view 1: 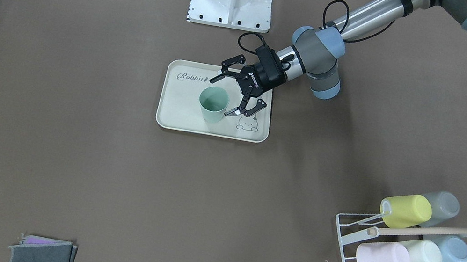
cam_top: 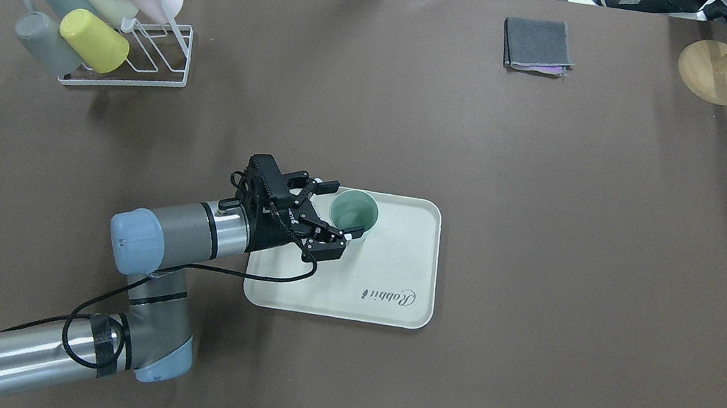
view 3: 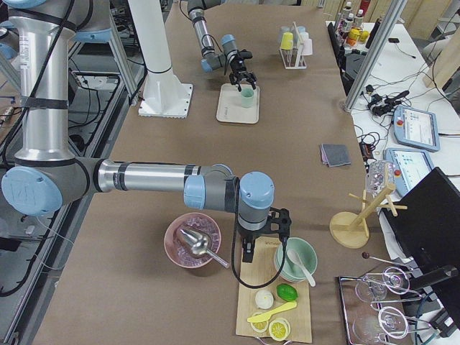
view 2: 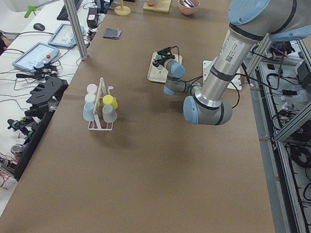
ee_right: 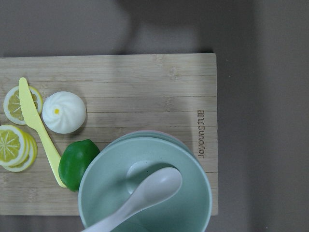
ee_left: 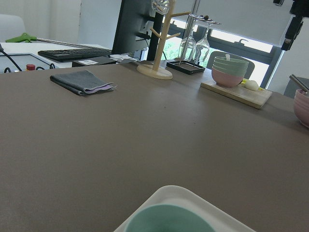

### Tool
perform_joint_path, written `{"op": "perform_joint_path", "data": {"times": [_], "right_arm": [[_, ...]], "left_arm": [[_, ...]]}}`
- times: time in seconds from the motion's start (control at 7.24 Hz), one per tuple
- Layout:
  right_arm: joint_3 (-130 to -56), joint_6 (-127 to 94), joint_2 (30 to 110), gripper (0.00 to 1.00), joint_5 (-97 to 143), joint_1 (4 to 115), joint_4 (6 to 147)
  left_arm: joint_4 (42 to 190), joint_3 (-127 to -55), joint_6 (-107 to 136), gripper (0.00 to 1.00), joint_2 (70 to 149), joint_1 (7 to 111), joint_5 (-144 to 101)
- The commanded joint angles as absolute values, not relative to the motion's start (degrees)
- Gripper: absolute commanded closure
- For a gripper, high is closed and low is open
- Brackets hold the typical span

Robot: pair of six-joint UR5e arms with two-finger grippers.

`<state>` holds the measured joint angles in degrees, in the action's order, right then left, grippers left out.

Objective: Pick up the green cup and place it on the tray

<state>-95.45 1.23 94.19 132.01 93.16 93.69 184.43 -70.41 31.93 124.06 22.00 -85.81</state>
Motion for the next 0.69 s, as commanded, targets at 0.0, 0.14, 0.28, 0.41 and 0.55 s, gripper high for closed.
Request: {"op": "perform_joint_path", "data": {"times": [0.0, 0.14, 0.28, 0.41, 0.55], "right_arm": [[-95.4, 1.3, 94.2, 0.0, 132.0, 93.2, 93.7], [-95.4, 1.3, 94.2, 0.0, 132.0, 93.2, 93.6], [-95.4, 1.2, 94.2, 0.0, 132.0, 93.2, 93.6], [-95.4, 1.3, 94.2, 0.0, 132.0, 93.2, 93.6], [-95.4, 1.3, 94.2, 0.0, 132.0, 93.2, 93.6]], "left_arm": [[176.9, -77.0, 32.5, 0.02, 124.3, 23.3, -85.8], [165.3, -83.8, 32.5, 0.02, 124.6, 24.9, -86.0], [154.5, -88.4, 32.4, 0.02, 126.0, 25.2, -86.0], [145.8, -89.2, 31.7, 0.02, 130.8, 26.3, -85.7], [133.4, -89.3, 31.9, 0.02, 135.5, 29.9, -85.8]]}}
